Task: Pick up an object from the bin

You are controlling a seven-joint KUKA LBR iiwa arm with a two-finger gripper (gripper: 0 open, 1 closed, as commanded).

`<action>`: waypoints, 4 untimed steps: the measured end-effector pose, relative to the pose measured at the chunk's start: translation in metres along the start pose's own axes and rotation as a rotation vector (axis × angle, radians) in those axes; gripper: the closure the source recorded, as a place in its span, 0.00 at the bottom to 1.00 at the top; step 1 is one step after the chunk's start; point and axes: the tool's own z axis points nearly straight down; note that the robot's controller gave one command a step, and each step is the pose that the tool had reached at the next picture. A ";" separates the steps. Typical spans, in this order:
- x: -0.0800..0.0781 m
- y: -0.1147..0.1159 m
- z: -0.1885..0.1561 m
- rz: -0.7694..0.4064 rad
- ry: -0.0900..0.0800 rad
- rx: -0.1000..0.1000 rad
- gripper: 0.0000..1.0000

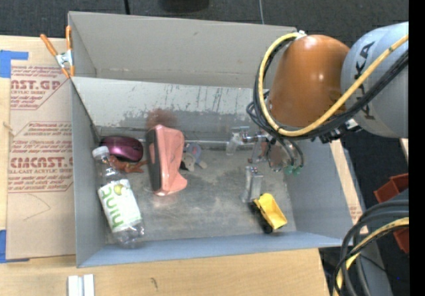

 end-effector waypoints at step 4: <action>0.011 -0.077 0.044 0.037 -0.004 -0.001 0.00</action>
Offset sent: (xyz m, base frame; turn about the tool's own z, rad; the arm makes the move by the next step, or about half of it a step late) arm 0.0038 -0.0200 0.0007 -0.0751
